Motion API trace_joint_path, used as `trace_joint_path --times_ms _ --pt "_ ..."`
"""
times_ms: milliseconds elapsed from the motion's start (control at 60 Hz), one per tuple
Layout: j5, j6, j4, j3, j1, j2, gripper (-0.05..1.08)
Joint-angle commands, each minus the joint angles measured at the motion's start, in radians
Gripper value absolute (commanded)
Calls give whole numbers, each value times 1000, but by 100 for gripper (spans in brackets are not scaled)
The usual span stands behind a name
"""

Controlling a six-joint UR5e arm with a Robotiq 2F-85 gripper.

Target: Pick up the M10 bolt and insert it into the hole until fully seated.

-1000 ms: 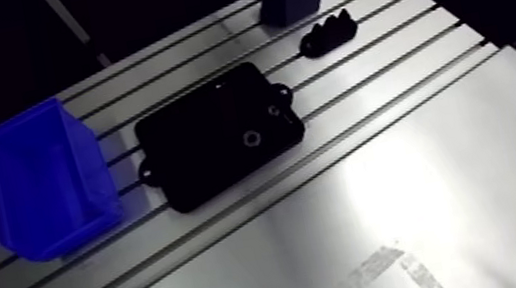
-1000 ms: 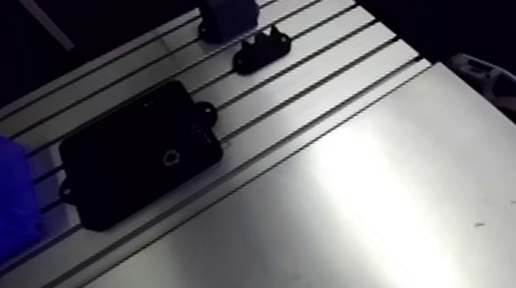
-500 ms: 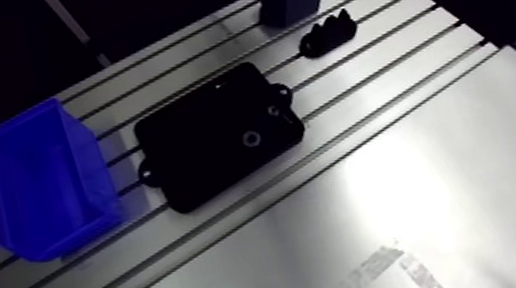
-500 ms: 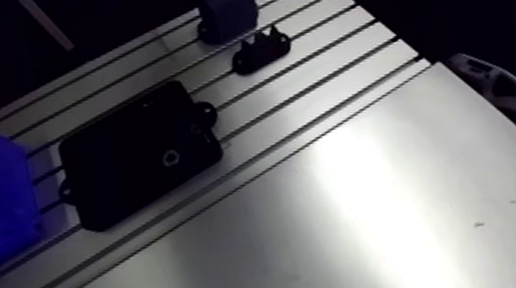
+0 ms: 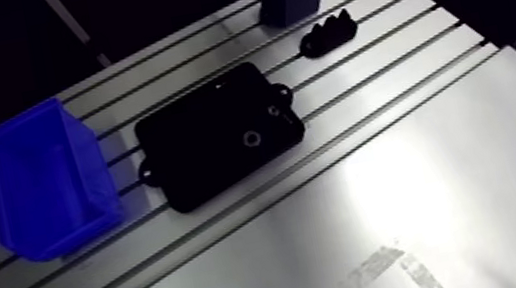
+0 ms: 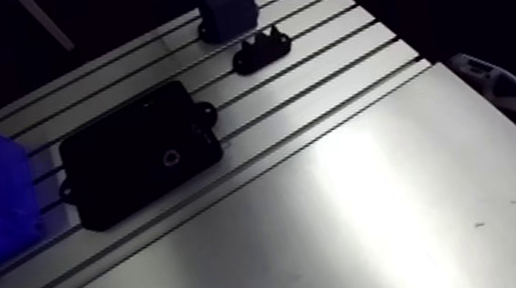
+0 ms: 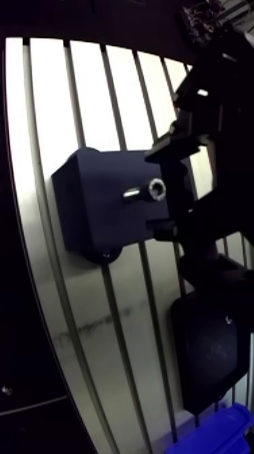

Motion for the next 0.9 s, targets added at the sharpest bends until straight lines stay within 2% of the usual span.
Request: trace_joint_path --times_ms 17,233,300,367,517,583,617,633,650,683,750,900 --pt "1 -3 -1 13 -4 -1 0" --pt "-2 -2 -41 15 -9 -7 0" --pt "5 -2 -41 15 -9 -10 0" --pt "0 -2 -40 15 -7 -16 0" --pt "0 -2 -9 6 -3 -60 0" --pt "-14 -1 22 3 -1 -85 0" --pt "-46 12 43 6 2 -109 0" --pt "-46 12 43 6 2 -109 0" --pt "-54 11 46 12 2 -124 0" --pt "-61 13 47 17 5 -141 0" --pt "-65 13 56 30 21 -179 0" --pt "-61 13 95 71 78 -269 0"
